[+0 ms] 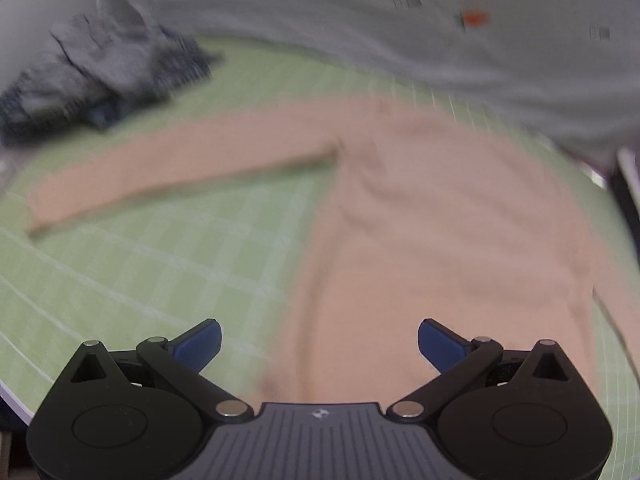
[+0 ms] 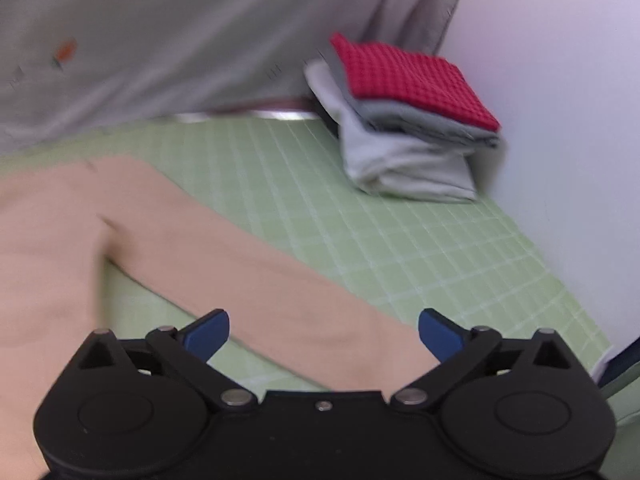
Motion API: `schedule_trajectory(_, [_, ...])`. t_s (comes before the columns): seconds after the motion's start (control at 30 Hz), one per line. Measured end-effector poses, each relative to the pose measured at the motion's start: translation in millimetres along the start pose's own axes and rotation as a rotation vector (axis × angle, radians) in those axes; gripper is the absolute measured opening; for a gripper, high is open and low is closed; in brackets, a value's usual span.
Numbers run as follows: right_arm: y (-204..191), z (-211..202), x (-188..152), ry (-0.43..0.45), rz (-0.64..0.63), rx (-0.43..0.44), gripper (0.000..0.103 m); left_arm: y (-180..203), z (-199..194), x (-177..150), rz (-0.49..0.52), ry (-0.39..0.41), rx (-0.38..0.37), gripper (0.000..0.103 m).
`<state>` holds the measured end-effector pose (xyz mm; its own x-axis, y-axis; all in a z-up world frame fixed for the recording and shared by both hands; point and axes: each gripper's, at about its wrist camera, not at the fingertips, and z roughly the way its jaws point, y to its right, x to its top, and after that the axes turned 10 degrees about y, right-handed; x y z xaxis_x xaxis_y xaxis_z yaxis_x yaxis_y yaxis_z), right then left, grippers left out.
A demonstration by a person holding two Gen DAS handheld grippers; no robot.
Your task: Fold clothes
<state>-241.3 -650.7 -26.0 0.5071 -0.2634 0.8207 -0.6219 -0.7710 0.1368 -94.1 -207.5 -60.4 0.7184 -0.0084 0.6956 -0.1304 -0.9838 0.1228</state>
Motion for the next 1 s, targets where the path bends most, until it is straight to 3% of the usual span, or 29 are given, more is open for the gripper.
schedule_trajectory(0.13, [-43,-15,2,0.019,0.039,0.084,0.103,-40,-3,37,0.001,0.089,0.092,0.103])
schedule_trajectory(0.23, [-86,-15,-4,0.045,0.000,0.161,0.103,-80,17,57,-0.050,0.080,0.128,0.103])
schedule_trajectory(0.37, [-139,-8,-9,0.005,-0.023,0.212,0.103,-128,34,73,-0.049,0.087,0.202,0.103])
schedule_trajectory(0.5, [-180,-14,-10,-0.001,-0.046,0.252,0.103,-180,50,80,-0.110,0.072,0.269,0.103])
schedule_trajectory(0.63, [-200,-9,-8,-0.048,-0.006,0.239,0.103,-224,68,80,-0.154,0.033,0.318,0.103])
schedule_trajectory(0.77, [-213,-3,-7,-0.077,0.034,0.200,0.103,-246,82,80,-0.176,0.009,0.315,0.103])
schedule_trajectory(1.0, [-232,-4,-4,-0.105,0.028,0.151,0.103,-253,109,83,-0.151,-0.030,0.278,0.103])
